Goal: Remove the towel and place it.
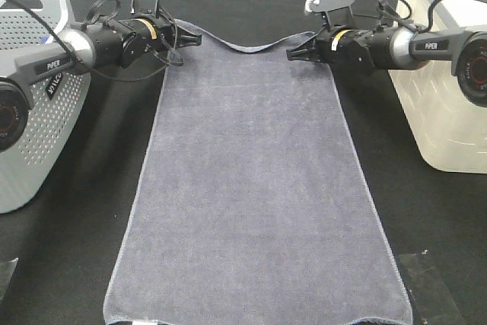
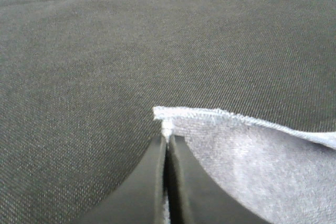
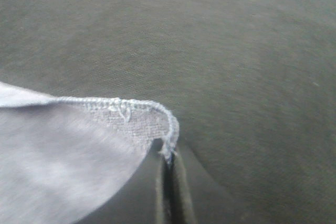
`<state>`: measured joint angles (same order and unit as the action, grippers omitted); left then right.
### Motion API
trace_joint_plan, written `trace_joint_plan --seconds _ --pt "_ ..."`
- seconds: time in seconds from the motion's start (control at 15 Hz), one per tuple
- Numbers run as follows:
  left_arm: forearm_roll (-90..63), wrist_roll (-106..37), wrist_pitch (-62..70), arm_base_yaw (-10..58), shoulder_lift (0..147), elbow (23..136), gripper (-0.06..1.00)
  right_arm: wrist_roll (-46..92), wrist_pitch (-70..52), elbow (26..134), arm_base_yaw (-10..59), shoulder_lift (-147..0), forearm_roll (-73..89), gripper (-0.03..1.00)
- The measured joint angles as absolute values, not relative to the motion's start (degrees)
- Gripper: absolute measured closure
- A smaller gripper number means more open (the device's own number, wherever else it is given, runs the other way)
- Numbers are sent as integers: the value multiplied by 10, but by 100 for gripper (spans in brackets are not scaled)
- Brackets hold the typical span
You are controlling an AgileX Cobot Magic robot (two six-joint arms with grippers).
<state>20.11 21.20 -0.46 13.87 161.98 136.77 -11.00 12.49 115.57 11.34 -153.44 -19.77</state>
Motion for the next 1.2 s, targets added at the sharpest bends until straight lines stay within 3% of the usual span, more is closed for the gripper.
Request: trace_joint_plan --seconds 0.07,0.13,0.27,0.33,0.47,0.6,0.8,1.2 --pt "201 212 -5 139 1620 1368 93 -109 128 1156 111 -1535 -186 90" --pt "201 212 -5 139 1620 1368 93 -109 128 1156 111 -1535 -186 90" --pt "201 215 -5 139 1620 1368 84 -109 131 1156 109 -1535 -178 74" --pt "201 218 -5 139 1620 1368 76 -109 132 1156 109 -1535 -177 61" --pt "201 223 -5 139 1620 1368 45 -109 135 1156 109 -1535 -173 37" --pt "198 224 -5 139 1620 1368 19 -108 138 1156 109 -1535 -170 21" --pt "195 225 0 139 1619 1368 16 -108 113 1156 109 -1527 -170 19" --pt "177 225 73 158 1562 1368 16 -108 -57 1156 109 -1427 -148 19"
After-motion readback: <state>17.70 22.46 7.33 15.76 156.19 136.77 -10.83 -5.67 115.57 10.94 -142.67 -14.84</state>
